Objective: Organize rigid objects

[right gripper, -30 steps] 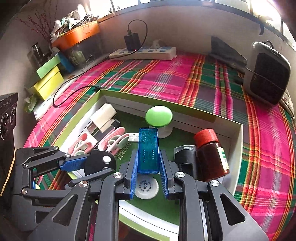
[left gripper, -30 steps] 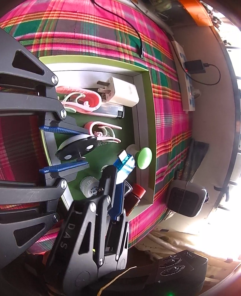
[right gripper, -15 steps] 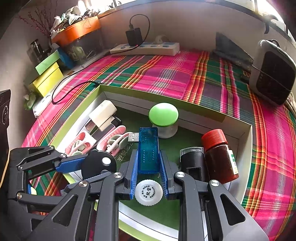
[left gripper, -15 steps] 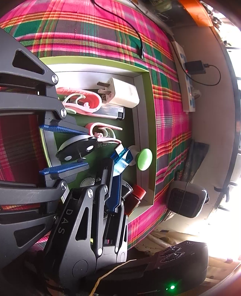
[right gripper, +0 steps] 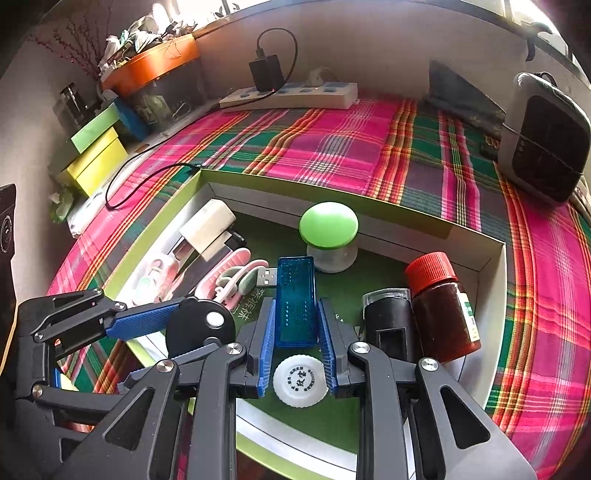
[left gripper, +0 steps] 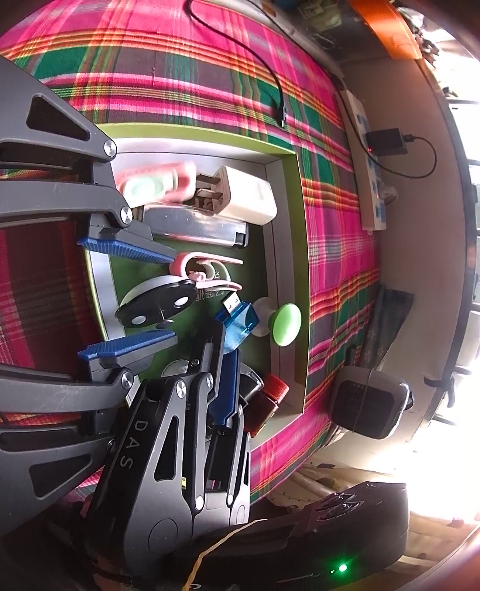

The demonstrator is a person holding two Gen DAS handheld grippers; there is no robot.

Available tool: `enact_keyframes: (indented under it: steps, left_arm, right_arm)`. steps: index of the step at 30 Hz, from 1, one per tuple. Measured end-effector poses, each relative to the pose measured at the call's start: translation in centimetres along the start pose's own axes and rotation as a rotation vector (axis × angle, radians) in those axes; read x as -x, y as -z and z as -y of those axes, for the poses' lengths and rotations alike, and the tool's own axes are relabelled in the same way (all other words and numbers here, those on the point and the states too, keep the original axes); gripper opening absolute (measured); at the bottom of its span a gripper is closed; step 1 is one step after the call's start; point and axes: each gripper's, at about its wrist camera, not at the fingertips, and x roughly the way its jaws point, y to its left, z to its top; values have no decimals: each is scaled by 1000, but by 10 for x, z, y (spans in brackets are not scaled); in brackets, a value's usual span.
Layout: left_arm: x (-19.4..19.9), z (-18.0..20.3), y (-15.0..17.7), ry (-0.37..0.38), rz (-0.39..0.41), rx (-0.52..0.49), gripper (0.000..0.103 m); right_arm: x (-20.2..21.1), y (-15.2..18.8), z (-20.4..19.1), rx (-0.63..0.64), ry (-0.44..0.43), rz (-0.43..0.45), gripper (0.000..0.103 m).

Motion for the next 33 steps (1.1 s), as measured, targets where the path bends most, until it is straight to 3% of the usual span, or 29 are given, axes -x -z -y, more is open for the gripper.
enact_keyframes:
  steps: [11,15,18,22,26,29,33]
  left_arm:
    - [10,1,4,-29,16,-1,39]
    - [19,1,7,-50,29,6,39]
    - [27,6,12,-109,54,-18,39]
    - [37,6,17,-108,65,2,39]
    - [48,9,26,-147,86,-4,39]
    - [53,9,33,-160,92,1,39]
    - [56,8,44,-170,89,10,39]
  right_arm:
    - [18,6,-3,-27,6,41,24]
    - [31,14,-10,-18,44,65,24]
    - [41,20,-14,-22,57,87,24]
    - [55,30,-20,-34,96,126,25]
    - [65,42,-27,-29,128,142,36]
    - [74,52,-31,-41,146,160,39]
    - [79,68,-39,-38,236,170,40]
